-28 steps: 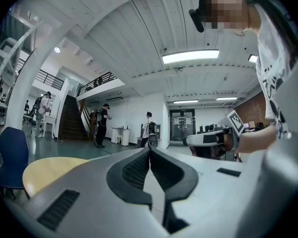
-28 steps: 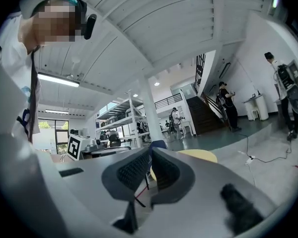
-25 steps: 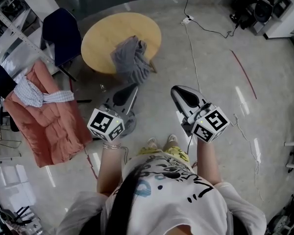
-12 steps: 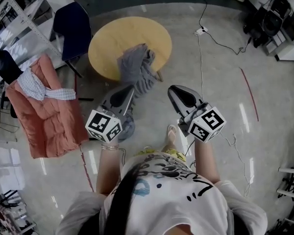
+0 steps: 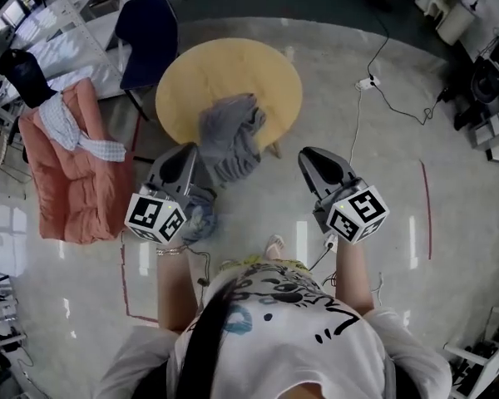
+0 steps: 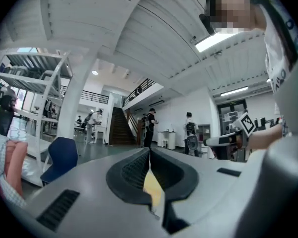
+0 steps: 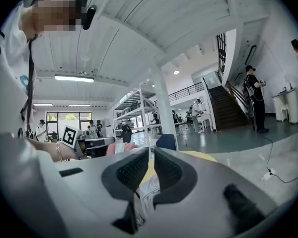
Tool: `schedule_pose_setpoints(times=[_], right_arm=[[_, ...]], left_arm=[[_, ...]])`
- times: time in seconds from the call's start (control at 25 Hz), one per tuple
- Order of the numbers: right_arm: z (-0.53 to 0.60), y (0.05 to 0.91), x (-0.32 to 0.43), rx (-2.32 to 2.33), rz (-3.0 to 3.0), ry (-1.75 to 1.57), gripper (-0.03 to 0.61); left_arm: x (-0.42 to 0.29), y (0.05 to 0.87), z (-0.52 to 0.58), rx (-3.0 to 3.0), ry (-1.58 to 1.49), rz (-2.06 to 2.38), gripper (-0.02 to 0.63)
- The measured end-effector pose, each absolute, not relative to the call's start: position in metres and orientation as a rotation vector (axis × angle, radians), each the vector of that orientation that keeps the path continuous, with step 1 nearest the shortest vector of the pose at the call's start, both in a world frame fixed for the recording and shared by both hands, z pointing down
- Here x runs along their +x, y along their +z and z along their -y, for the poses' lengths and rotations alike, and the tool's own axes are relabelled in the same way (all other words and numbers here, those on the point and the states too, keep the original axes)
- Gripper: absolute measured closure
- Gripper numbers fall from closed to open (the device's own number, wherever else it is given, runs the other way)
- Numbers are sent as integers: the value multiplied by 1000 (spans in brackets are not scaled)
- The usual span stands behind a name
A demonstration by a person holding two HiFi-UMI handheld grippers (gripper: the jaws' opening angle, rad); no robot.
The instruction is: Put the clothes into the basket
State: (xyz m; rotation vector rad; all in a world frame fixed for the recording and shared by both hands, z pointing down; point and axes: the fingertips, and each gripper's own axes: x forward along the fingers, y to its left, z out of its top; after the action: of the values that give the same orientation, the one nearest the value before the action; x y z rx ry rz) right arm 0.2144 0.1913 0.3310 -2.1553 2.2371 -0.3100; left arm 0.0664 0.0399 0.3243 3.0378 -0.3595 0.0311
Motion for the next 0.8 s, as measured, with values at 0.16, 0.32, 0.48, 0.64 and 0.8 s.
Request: schedule_pose_setpoints(times=[0.16,0.32,0.48,0.64,0.8], right_arm=[[-195,338,252,-2140,-2231,-332,548],[-188,348,265,-2100,-2268,-364,548],[-176,356,273,-2035,-2306,-394,548],[-163,366,285,-1984,-2332,-442,540],[-149,384,296,-1923,-2389,-567,459]], left_arm=[[66,324,-32,3019,36,515,597],[65,334,-30,2985,71,595,597],[71,340,-27,2976,90,623,597],[88,361,-16,2951,130,599,597],[116,382,-2,2935,172,559,597]])
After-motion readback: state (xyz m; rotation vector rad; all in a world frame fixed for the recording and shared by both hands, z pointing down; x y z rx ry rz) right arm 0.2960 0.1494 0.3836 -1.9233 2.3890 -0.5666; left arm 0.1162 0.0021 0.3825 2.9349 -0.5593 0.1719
